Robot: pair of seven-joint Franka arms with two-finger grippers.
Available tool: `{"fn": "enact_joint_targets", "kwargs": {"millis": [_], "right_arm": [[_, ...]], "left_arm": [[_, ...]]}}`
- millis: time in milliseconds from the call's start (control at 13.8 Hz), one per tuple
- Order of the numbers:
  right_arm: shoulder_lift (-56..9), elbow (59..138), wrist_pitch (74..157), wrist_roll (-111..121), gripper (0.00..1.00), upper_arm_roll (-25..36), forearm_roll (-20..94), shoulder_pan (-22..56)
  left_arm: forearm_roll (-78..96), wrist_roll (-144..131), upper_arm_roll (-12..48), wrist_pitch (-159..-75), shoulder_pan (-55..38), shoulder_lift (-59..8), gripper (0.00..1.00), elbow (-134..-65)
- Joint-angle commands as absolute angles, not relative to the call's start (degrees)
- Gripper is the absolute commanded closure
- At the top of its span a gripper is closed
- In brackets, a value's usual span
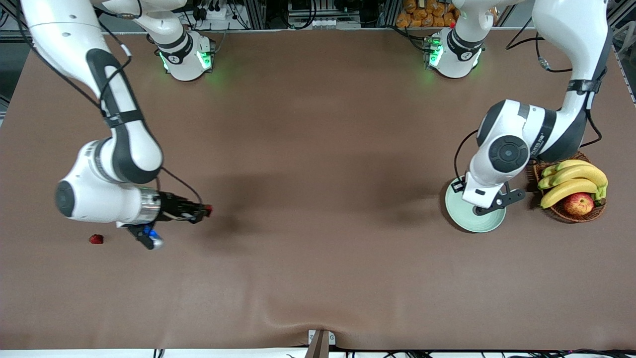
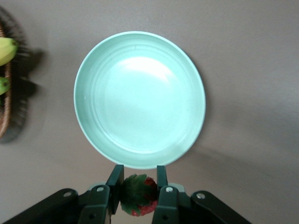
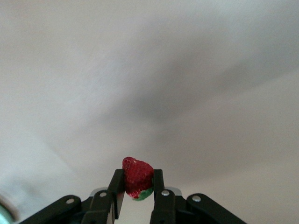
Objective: Collect all strawberries into plate
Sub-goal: 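Carry the strawberry over the plate while the right gripper carries another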
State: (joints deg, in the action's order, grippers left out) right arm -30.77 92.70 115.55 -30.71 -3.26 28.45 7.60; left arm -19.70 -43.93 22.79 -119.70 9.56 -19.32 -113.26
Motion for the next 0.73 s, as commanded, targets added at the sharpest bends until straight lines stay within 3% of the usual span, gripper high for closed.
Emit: {"fn": "enact_joint_targets", "kwargs": {"millis": [0, 654], "right_arm": [[-34.18, 87.90, 119.25, -41.62, 1.00, -2.73, 32.94, 13.95], [-43.84, 80.87, 139.90, -66.25, 1.00, -2.72, 34.72, 33.20]], "left_arm": [[-19.07, -38.70, 23.47, -128.02, 13.35, -16.78, 1.00, -120.48], [-19.42, -26.55, 23.38, -140.17, 19.68, -21.35, 1.00, -123.84]]}}
